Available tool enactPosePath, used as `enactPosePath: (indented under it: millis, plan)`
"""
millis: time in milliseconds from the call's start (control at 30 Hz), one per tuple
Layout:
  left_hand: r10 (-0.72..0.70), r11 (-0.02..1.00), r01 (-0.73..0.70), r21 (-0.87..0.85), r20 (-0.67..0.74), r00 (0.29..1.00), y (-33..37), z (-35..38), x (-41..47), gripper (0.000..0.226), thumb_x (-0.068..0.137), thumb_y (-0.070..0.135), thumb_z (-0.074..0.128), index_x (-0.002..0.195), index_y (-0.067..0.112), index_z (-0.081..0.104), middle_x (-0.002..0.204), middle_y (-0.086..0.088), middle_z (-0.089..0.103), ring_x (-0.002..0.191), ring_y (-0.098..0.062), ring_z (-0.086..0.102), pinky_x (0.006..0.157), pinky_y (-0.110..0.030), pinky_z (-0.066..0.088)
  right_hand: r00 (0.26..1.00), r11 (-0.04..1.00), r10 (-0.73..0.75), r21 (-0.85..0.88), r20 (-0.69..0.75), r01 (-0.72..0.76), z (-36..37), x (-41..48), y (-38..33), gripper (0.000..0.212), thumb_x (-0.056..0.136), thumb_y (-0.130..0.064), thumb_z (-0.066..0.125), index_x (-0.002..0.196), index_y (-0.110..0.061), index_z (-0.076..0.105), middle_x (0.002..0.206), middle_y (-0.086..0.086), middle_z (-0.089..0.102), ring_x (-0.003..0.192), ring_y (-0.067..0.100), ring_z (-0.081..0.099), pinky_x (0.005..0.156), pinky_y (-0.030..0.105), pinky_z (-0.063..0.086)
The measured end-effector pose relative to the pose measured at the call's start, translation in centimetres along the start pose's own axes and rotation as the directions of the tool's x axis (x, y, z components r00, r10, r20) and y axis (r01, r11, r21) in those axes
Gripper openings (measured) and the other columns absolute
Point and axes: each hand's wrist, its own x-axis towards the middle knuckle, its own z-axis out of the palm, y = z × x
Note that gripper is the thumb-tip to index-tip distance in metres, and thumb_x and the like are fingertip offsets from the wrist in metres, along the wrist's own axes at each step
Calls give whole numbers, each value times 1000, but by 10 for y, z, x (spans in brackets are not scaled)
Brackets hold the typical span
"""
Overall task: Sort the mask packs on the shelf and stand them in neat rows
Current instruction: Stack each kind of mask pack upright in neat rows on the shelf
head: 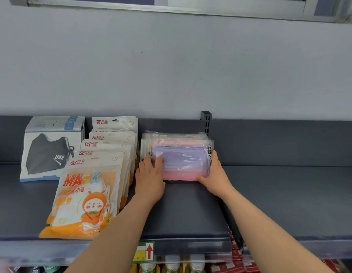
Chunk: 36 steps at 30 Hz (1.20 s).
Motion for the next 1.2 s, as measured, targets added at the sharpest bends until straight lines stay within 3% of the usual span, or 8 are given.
enactPosePath:
  millis: [300, 433, 567, 667, 767, 900, 1067, 1200]
  plan:
    - [5, 1000, -5, 6, 4, 1000, 1, -1, -3, 64, 83, 18, 63, 138, 24, 31, 135, -10, 31, 120, -26, 38, 101, -33, 40, 999, 999, 34, -5, 26, -33, -1, 2, 5, 108, 81, -14, 70, 154, -15, -10, 162, 3, 15, 145, 23, 27, 116, 37, 31]
    - [10, 1000, -10, 16, 0, 1000, 0, -1, -3, 62, 83, 21, 63, 137, 24, 32, 135, -10, 32, 120, -26, 37, 100, -33, 40, 998, 991, 70, 118, -2, -69, -7, 5, 2, 97, 87, -17, 63, 155, -14, -6, 163, 1, 9, 148, 20, 18, 119, 36, 23]
    - [21, 1000, -21, 19, -11, 1000, 1, -2, 1, 65, 83, 31, 67, 136, 25, 32, 136, -9, 32, 122, -25, 37, 102, -33, 39, 983, 891, 181, 427, -22, -154, -17, 18, -11, 64, 95, -34, 42, 153, -19, 20, 149, -11, 29, 138, 10, 28, 109, 30, 22]
    - [34, 999, -34, 25, -20, 999, 2, -1, 3, 68, 82, 37, 70, 137, 25, 32, 136, -9, 33, 122, -25, 37, 103, -33, 38, 975, 800, 220, 567, 30, -198, -17, 31, -16, 40, 95, -61, 30, 123, -37, 44, 117, -14, 42, 114, 4, 36, 99, 24, 24]
    - [47, 998, -46, 30, -32, 998, 3, -1, 5, 69, 81, 40, 70, 136, 25, 33, 134, -9, 34, 122, -25, 38, 102, -33, 38, 975, 786, 202, 579, 95, -219, -16, 41, -16, 64, 95, -68, 12, 123, -30, 56, 120, -10, 56, 109, 6, 50, 98, 22, 33]
    - [49, 998, -48, 37, -30, 998, 2, 0, 7, 68, 82, 39, 69, 138, 25, 32, 135, -8, 33, 122, -25, 37, 104, -33, 36, 960, 736, 250, 618, 129, -275, -11, 50, -18, 85, 87, -79, 14, 153, -28, 25, 158, -6, 28, 145, 16, 26, 121, 40, 15]
    - [52, 998, -49, 46, -63, 997, 0, 1, 8, 62, 82, 34, 67, 135, 24, 36, 131, -9, 37, 118, -25, 40, 102, -33, 37, 966, 741, 227, 622, 124, -253, -13, 45, -22, 102, 71, -93, 19, 148, -30, 37, 148, -14, 37, 139, 11, 33, 121, 43, 18]
    - [48, 998, -45, 51, -64, 997, 0, -1, 7, 62, 81, 32, 67, 135, 21, 38, 131, -10, 39, 118, -27, 41, 101, -34, 38, 966, 748, 232, 614, 115, -252, -10, 54, -8, 124, 47, -104, 24, 144, -30, 44, 149, -2, 45, 138, 19, 39, 119, 45, 23]
